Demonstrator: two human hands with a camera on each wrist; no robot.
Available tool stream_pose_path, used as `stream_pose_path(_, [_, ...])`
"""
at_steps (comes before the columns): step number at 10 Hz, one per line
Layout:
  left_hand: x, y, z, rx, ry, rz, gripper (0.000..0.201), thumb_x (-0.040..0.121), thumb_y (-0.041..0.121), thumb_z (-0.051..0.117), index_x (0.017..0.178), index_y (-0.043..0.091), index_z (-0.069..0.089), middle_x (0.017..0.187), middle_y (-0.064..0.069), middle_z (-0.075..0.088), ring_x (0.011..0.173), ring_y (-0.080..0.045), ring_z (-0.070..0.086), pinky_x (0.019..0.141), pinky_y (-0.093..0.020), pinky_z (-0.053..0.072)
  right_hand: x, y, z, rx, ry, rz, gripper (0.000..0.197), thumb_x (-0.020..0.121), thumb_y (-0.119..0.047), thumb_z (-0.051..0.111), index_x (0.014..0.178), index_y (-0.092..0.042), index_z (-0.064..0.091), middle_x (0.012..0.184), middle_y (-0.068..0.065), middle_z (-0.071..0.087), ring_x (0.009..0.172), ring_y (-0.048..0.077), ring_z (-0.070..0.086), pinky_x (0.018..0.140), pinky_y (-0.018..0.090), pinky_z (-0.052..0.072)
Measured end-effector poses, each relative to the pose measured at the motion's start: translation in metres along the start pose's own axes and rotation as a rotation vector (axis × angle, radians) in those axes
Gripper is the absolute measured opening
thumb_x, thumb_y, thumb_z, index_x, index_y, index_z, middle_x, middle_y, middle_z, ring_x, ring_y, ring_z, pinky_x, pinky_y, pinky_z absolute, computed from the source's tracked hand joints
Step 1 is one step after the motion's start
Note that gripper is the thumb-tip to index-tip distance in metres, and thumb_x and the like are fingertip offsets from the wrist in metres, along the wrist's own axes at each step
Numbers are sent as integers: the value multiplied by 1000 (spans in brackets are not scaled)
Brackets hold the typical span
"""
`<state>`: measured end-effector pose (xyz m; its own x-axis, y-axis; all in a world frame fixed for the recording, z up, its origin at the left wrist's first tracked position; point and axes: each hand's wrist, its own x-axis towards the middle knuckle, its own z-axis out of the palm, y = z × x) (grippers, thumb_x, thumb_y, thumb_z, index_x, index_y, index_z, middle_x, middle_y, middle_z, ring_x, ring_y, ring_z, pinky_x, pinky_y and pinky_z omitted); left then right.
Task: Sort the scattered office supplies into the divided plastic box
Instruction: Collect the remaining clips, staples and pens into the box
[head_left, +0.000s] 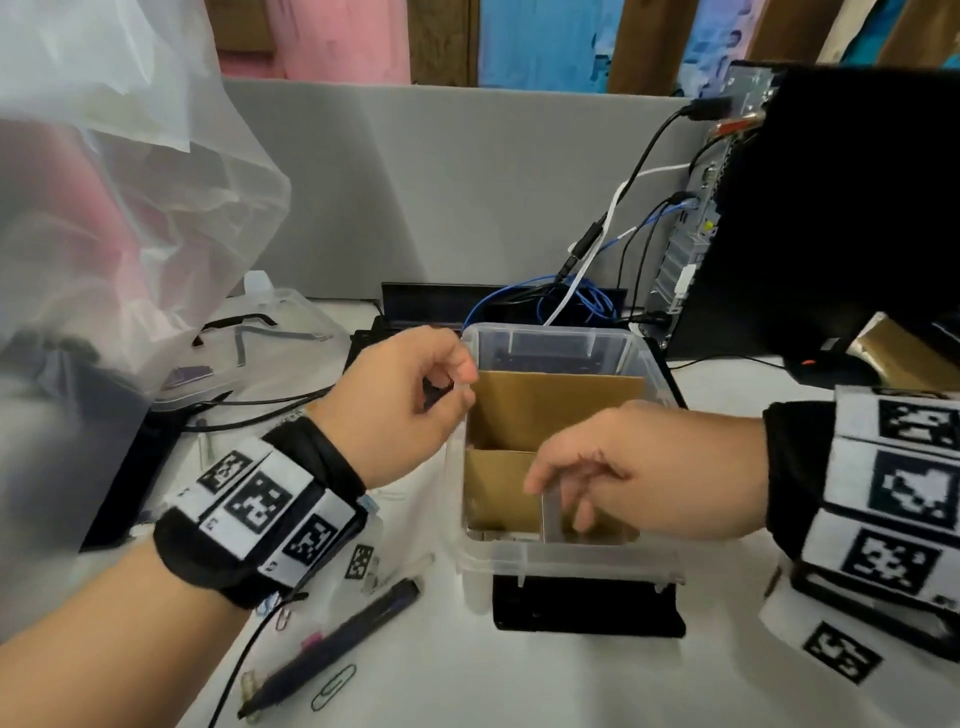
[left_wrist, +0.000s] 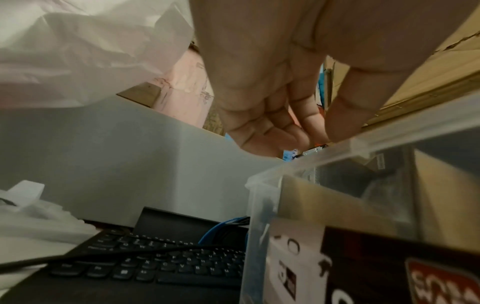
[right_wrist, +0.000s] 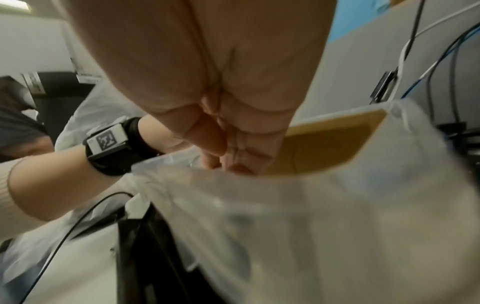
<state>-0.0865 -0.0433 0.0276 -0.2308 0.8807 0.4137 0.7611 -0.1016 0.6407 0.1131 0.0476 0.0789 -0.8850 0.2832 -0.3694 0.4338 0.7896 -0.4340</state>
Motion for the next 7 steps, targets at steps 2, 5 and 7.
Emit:
stream_pose_path(2, [-5,-7,11,85,0,87,6,80,17,57,83,21,60,85,8,52,79,-10,54,67,-19,46,33,1,16,-44,-273,55,44,95,-4,41,130,-27,54,109,-4,59,94,7,54,70,0,35])
stream_pose_path(5, [-8,-6,18,1,32,55,8,79,13,54,82,16,60,89,3,52,80,-10,55,66,-24,47,41,-1,30,-87,-417,131,37,97,-4,43,131,-13,55,129,11,57,114,24,53,84,18,37])
stream_pose_path(7, [-8,-6,19,1,40,56,7,79,13,53,81,16,59,88,2,52,79,-14,54,65,-29,47,35,-13,32,-211,-342,158,32,97,-12,44,124,-15,61,120,8,63,109,23,56,83,24,37])
